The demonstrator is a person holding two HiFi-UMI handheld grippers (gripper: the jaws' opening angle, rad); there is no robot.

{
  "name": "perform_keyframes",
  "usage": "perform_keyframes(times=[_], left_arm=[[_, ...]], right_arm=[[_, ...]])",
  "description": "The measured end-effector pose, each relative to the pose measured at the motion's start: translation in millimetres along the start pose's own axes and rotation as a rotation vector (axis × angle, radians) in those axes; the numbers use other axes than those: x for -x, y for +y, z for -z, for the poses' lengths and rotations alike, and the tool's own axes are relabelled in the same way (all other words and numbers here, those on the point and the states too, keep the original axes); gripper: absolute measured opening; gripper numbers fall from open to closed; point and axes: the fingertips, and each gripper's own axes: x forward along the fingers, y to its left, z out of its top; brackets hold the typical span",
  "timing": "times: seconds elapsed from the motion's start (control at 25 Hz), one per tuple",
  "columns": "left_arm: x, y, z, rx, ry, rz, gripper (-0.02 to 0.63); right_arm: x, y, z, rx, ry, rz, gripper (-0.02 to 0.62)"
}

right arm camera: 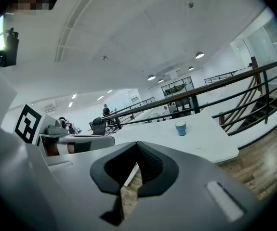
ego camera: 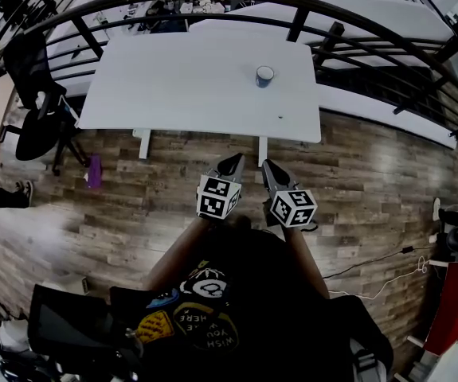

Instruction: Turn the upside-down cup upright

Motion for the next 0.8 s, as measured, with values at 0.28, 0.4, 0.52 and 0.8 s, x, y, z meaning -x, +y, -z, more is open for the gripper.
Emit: perform_keyframes(times=[0.28, 0.4, 0.52, 0.8], left_arm=[[2, 25, 5, 0.015, 0.014, 0.038, 0.005], [3, 37, 12, 0.022, 0.032, 0.055, 0.005], [3, 47, 22, 0.040, 0.050, 0.065, 0.005], [-21, 61, 35, 0.063, 0.092, 0.068, 0.005]], right_arm=[[-28, 9, 13, 0.020, 0.058, 0.050, -0.002], [-35, 12, 24, 0.026, 0.087, 0.078, -0.002], [-40, 13, 42, 0.019, 0.128, 0.092, -0.002], [-66, -5, 47, -0.002, 0.166, 0.102, -0.002]])
